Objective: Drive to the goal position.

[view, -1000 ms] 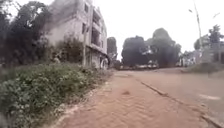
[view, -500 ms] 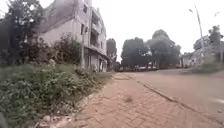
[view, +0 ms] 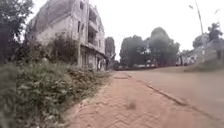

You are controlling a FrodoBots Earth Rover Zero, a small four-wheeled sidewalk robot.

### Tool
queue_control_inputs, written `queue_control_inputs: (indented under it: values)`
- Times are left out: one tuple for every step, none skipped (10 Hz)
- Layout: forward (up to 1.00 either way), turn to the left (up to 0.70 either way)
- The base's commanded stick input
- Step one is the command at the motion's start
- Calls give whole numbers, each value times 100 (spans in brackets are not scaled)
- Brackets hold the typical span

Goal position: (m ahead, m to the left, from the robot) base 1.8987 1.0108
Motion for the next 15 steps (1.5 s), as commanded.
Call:
queue_control_inputs:
  values:
    - [70, 0]
    - [70, 0]
    - [70, 0]
    - [70, 0]
    - [70, 0]
    - [70, 0]
    - [70, 0]
    - [70, 0]
    - [70, 0]
    - [70, 0]
    - [70, 0]
    - [70, 0]
    - [70, 0]
    - [70, 0]
    - [70, 0]
